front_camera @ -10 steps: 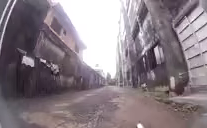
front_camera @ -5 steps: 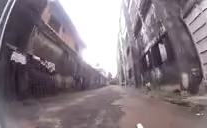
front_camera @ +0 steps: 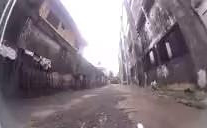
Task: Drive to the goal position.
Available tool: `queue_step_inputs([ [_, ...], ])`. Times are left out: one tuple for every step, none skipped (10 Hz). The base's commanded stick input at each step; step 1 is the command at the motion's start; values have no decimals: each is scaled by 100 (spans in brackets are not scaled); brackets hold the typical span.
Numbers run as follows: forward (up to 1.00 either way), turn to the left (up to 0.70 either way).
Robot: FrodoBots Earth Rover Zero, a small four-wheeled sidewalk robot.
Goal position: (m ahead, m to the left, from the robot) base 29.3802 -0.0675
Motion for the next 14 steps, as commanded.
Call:
queue_step_inputs([
  [100, 0],
  [100, 0],
  [100, 0],
  [100, 0],
  [100, 0],
  [100, 0],
  [100, 0],
  [100, -5],
  [100, -15],
  [100, -29],
  [100, -40],
  [100, -40],
  [100, -40],
  [100, -34],
])
